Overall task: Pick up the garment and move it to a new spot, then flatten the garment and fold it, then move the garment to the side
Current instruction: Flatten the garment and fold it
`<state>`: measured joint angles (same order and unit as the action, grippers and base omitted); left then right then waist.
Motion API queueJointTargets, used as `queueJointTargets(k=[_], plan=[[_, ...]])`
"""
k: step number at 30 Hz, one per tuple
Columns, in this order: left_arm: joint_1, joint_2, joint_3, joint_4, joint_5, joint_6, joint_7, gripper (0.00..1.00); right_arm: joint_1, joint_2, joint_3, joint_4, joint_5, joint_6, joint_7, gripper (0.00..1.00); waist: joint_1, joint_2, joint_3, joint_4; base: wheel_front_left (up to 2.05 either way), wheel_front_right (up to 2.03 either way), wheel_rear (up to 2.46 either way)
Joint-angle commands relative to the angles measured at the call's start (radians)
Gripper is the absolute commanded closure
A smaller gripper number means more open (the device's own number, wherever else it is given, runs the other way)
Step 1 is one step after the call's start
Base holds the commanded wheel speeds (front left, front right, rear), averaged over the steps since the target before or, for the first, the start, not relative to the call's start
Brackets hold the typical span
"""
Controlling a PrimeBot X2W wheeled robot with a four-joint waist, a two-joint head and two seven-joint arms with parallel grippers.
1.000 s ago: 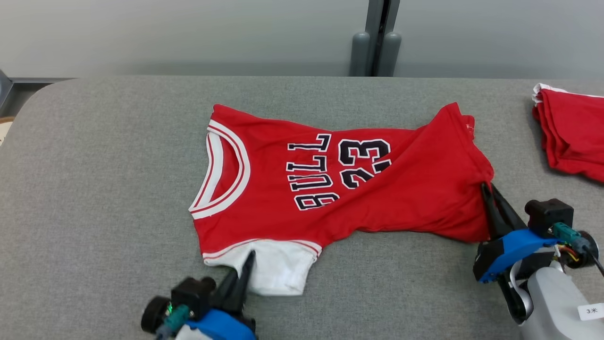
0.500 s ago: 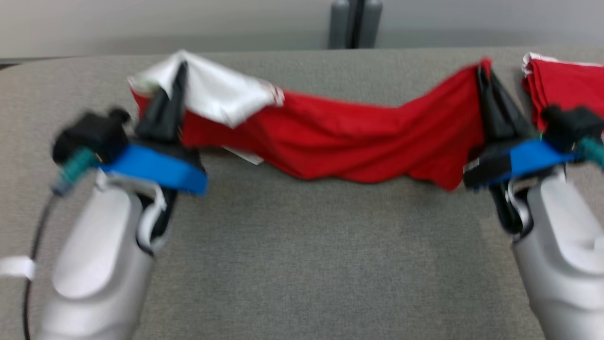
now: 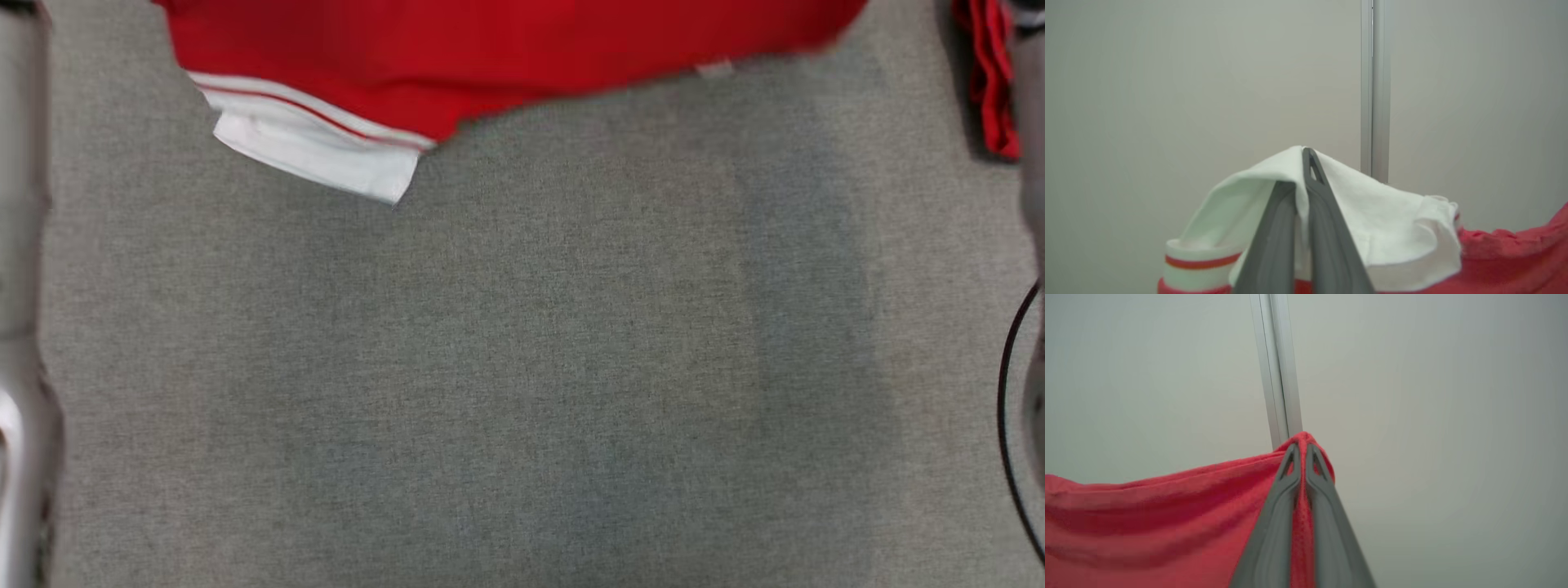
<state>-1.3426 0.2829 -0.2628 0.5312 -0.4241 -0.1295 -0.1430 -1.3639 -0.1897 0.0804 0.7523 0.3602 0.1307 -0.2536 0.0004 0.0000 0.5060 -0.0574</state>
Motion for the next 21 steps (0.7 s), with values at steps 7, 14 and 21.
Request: queueJointTargets(k=[7,14,21], plan=[[-0.287,-0.022,-0.045,0.14,-0.031,-0.001,-0.038,1.0,-0.221,-0.031,-0.043,0.12,0.024,0.0,-0.01,1.0,-0.0004,0.0,0.03,0.005,0.0,0.0,0.0],[-0.418,-0.044,-0.141,0.236,-0.072,-0.001,-0.085,1.0,-0.278,-0.03,-0.017,0.145,0.037,0.0,-0.012,1.0,-0.0004,0.0,0.032,0.01,0.0,0.0,0.0],[-0.306,-0.015,-0.216,0.267,-0.129,-0.001,-0.115,1.0,-0.15,-0.021,0.033,0.094,0.064,0.0,-0.013,1.0,-0.0004,0.0,0.052,0.019,0.0,0.0,0.0]])
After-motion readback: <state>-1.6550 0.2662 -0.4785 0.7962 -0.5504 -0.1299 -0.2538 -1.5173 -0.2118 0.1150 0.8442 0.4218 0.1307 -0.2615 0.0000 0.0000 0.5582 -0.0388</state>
